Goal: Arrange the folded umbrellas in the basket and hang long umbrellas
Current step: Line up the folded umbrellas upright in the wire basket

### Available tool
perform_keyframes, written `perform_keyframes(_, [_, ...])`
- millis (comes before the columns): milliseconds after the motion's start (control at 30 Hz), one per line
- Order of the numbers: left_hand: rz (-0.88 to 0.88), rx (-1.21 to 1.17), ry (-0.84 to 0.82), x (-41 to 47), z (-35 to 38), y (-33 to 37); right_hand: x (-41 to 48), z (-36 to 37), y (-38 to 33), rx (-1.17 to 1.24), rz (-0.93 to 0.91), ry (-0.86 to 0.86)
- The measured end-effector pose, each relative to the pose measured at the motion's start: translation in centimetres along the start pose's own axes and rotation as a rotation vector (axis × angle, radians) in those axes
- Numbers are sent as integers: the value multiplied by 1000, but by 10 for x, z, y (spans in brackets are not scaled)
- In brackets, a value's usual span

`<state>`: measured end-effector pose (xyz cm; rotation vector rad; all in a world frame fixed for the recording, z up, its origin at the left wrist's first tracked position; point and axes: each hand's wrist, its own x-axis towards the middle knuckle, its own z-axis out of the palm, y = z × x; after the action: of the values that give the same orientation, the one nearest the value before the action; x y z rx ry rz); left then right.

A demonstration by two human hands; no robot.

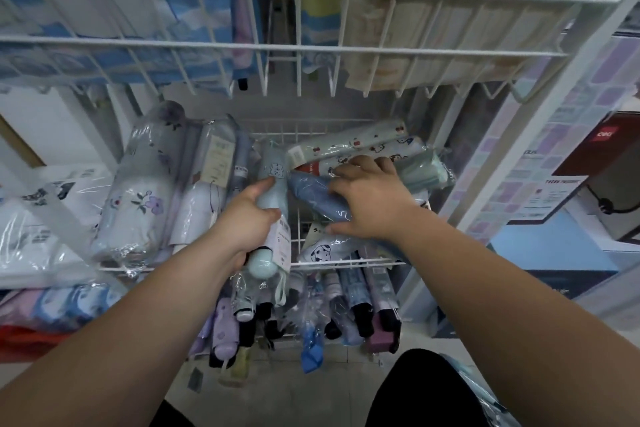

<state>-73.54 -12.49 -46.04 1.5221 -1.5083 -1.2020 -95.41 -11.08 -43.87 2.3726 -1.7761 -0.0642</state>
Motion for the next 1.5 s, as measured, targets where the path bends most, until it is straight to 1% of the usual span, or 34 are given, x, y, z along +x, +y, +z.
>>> perform_keyframes(67, [15, 13, 1, 0, -2, -3, 7, -1, -9, -38, -37, -56])
perform_keyframes(133, [44, 25, 10, 2, -3, -5, 16, -1, -14, 7, -25, -75])
perform_keyframes(233, [106, 57, 38, 12, -3, -4, 28, -1, -12, 62, 90, 6])
perform_keyframes(300, [142, 135, 56, 22, -1, -3, 30, 1, -5, 173, 194, 87])
perform_keyframes(333, [147, 213, 49, 26, 1, -1, 30, 3, -1, 245, 220, 120])
perform_keyframes(400, [125, 468, -18, 32, 6, 0, 27, 6, 4, 331, 218, 154])
perform_keyframes(467, [95, 760, -136, 33, 8, -3, 23, 7, 8, 364, 205, 130])
perform_keyframes(500, [89, 869, -190, 32, 9, -4, 22, 8, 10, 380, 202, 105])
perform_keyframes(567, [103, 1009, -246, 28, 10, -6, 17, 10, 12, 405, 194, 91])
perform_keyframes(700, [88, 1127, -281, 27, 15, 1, 13, 13, 11, 443, 197, 135])
perform_keyframes(767, [127, 1238, -242, 31, 17, 7, 12, 14, 8, 438, 203, 150])
perform_keyframes(800, [190, 1333, -172, 33, 18, 10, 11, 14, 7, 433, 201, 156])
perform_keyframes(867, [380, 1519, 2, 40, 17, 14, 10, 15, 6, 427, 191, 165])
perform_keyframes(900, [445, 1546, 27, 45, 16, 14, 9, 16, 5, 427, 189, 167])
perform_keyframes(933, [440, 1547, -7, 48, 15, 13, 9, 16, 5, 431, 190, 172])
perform_keyframes(1000, [361, 1507, -119, 55, 10, 7, 8, 16, 5, 441, 198, 178])
perform_keyframes(1033, [330, 1500, -149, 58, 8, 3, 8, 16, 4, 444, 203, 178])
perform_keyframes(1167, [317, 1528, -176, 63, 6, -5, 9, 17, 0, 464, 216, 207])
perform_keyframes(1400, [269, 1619, -235, 64, 7, 9, 9, 11, 0, 558, 245, 230])
perform_keyframes(1467, [248, 1577, -222, 59, 8, 14, 7, 10, -4, 536, 239, 224])
perform_keyframes(1500, [275, 1509, -176, 55, 8, 14, 5, 11, -5, 506, 233, 212])
